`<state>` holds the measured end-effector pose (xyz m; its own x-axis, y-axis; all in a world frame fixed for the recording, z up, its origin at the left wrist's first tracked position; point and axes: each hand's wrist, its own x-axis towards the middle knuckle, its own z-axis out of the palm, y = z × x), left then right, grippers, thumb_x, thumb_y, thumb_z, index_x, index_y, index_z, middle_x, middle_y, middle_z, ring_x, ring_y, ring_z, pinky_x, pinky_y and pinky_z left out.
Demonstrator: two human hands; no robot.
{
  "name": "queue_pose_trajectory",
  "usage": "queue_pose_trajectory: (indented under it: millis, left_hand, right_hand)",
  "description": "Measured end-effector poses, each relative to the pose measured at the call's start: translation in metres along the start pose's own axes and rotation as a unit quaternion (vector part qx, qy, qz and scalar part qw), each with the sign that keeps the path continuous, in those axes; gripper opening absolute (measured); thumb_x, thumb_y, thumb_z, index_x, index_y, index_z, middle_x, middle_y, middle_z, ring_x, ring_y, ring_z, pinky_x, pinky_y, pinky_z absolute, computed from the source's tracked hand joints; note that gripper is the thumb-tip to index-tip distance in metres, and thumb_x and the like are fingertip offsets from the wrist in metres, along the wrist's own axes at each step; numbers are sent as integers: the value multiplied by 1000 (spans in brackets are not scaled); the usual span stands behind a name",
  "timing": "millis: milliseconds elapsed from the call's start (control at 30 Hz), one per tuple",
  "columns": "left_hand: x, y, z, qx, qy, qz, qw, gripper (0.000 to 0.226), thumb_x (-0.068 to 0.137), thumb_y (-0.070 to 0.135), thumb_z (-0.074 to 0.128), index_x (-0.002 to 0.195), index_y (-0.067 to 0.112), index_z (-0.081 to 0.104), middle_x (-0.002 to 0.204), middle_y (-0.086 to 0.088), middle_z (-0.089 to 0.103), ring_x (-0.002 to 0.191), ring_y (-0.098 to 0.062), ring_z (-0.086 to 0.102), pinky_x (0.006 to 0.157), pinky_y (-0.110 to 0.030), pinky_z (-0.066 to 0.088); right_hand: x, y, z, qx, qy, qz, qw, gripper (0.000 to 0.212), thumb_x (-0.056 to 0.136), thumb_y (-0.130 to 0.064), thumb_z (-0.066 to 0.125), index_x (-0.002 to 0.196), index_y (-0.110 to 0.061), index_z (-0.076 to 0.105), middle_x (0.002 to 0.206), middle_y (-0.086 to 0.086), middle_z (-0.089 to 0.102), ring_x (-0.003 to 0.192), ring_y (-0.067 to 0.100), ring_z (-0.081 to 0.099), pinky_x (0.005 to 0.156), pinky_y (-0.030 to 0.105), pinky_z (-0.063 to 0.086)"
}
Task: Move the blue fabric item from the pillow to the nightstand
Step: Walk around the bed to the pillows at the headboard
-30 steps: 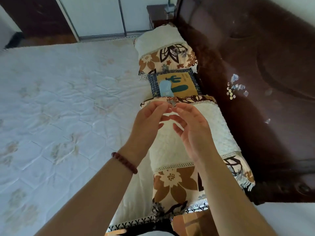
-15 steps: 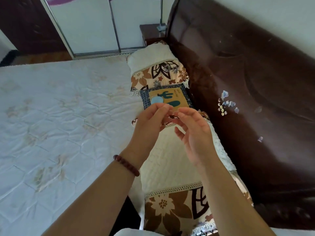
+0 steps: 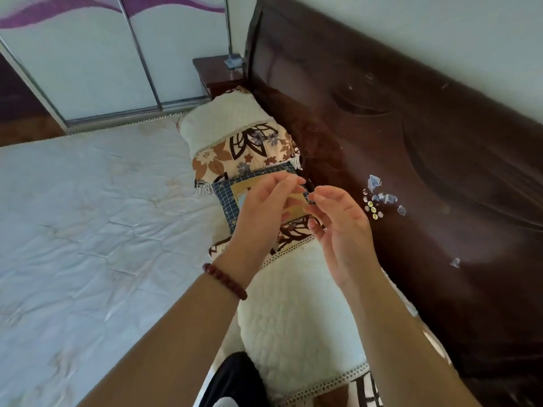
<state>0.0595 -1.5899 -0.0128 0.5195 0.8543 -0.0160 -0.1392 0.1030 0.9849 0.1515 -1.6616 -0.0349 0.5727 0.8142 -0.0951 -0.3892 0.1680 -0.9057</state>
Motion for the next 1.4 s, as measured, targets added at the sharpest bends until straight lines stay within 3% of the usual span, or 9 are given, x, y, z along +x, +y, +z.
queue_pose_trajectory:
  millis: [167, 433, 633, 833, 1233, 1400]
  left_hand:
    - [45, -17, -26, 8, -11, -7, 1000, 29, 89, 31, 52, 67, 39, 68, 73, 18, 71, 69, 3, 65, 56, -9, 46]
    - [116, -46, -54, -2, -21, 21, 1000, 15, 84, 32, 57, 77, 30, 70, 75, 11, 72, 72, -1, 66, 64, -9, 48]
    - [164, -67, -66, -1, -6, 14, 1000, 21, 89, 23, 57, 75, 32, 70, 72, 12, 72, 70, -1, 66, 62, -8, 47]
    - [198, -105, -77, -8, 14, 15, 1000, 10, 85, 22, 63, 81, 29, 70, 80, 9, 72, 78, -6, 68, 67, -13, 50]
    - [259, -199, -104, 15, 3, 14, 1000, 24, 88, 14, 59, 75, 31, 69, 78, 8, 72, 74, -10, 68, 68, -15, 51]
    - [285, -246, -115, 63, 8, 47, 997, 33, 78, 0, 65, 82, 32, 65, 73, 18, 69, 71, 0, 66, 67, -12, 50]
  right_hand:
    - [47, 25, 20, -14, 5, 13, 1000, 23, 86, -11, 61, 73, -27, 69, 75, -10, 71, 69, 3, 65, 61, 18, 47]
    - [120, 57, 40, -38, 10, 41, 998, 14, 85, -20, 64, 76, -29, 69, 88, -3, 69, 81, 7, 64, 72, 26, 45]
    - [168, 80, 46, -23, 27, 52, 998, 17, 88, -13, 61, 78, -25, 68, 83, -5, 69, 81, 10, 62, 72, 24, 46]
    - [206, 115, 40, -26, 16, 41, 999, 16, 87, -15, 62, 79, -28, 68, 79, -11, 69, 80, 7, 62, 70, 23, 47]
    - [268, 206, 9, -7, 30, 55, 998, 19, 83, -15, 66, 74, -31, 69, 82, -12, 71, 83, 8, 64, 74, 25, 47]
    - [295, 247, -2, -21, 36, 47, 998, 10, 70, -23, 75, 72, -32, 70, 81, -12, 71, 84, 9, 65, 81, 29, 50]
